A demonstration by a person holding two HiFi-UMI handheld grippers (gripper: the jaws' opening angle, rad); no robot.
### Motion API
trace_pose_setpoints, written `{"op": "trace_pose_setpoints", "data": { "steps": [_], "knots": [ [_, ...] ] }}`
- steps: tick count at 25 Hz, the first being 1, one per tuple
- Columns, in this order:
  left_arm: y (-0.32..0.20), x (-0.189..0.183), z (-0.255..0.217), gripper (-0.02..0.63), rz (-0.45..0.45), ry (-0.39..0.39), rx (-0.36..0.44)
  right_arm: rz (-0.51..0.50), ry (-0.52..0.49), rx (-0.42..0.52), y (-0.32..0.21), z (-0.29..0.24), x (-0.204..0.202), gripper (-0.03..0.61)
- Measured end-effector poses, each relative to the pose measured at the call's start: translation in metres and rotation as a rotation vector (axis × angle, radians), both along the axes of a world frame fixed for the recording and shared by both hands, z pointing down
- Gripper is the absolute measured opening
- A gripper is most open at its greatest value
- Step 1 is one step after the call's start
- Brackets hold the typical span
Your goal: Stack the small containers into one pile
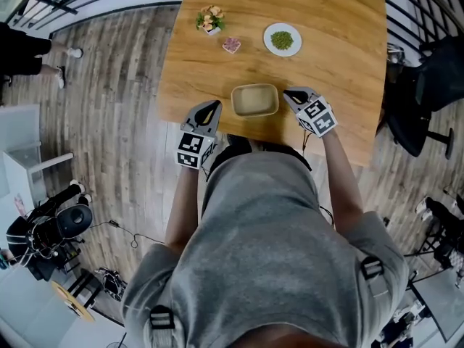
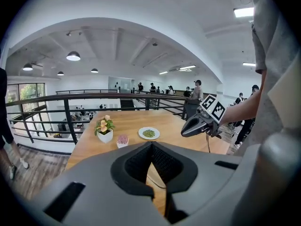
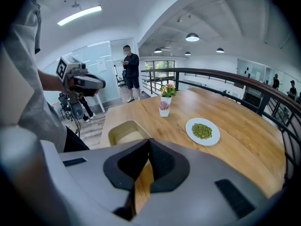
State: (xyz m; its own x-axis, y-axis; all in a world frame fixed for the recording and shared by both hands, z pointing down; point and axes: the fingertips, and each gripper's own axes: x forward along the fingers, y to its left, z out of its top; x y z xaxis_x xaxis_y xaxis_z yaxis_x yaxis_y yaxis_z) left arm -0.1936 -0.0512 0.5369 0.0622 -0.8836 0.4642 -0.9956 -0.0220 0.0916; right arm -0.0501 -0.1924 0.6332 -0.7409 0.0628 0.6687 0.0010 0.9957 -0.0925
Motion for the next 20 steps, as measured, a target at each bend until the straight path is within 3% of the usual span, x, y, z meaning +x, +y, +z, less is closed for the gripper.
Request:
{"op": "trace_pose_setpoints", "data": {
  "steps": [4,20],
  "knots": [
    [-0.005,0.021,-0.002,0.017,-0.036,-0.004,-0.005,0.019,-0.047,-0.024,-0.006,-0.006,0.013,0.006],
    [0.020,0.088,0.006,0.017,-0.187,-0.001,-0.022,-0.104,-0.069,0.003,-0.004,-0.002,0.053,0.005]
  ]
}}
